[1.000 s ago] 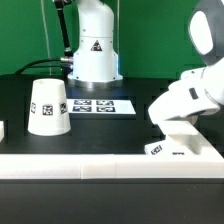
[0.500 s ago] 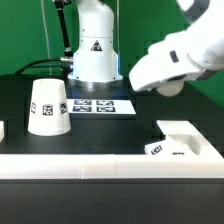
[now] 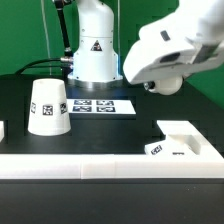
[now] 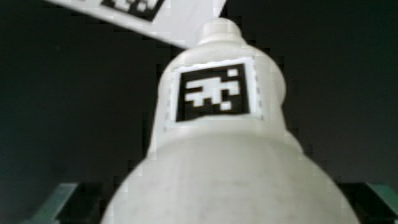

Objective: Assemble lamp

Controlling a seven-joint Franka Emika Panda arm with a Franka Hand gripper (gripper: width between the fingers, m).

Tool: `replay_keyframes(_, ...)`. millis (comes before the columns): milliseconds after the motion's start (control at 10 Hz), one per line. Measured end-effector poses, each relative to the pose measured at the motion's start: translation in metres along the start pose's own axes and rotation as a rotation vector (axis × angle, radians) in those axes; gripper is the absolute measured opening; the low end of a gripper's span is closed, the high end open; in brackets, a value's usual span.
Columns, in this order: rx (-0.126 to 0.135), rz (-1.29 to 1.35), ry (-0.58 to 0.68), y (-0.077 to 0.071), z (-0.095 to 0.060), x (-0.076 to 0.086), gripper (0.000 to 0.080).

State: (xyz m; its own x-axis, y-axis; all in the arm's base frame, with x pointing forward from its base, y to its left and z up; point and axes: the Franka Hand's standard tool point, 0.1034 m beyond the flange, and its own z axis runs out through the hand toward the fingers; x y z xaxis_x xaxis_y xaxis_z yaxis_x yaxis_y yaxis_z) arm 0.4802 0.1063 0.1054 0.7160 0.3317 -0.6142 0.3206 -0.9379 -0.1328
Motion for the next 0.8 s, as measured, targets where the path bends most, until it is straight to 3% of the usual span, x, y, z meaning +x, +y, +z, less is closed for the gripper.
replay_keyframes(100, -0.001, 0.005, 0.043, 0.008, -0.012, -0.002, 0.0576)
replay_keyframes(300, -0.02, 0.006, 0.176, 0.017, -0.031, 0.009, 0.0576)
replay_keyframes(800, -0.084, 0.008, 0.544, 0.024, -0.034, 0.022, 0.0576)
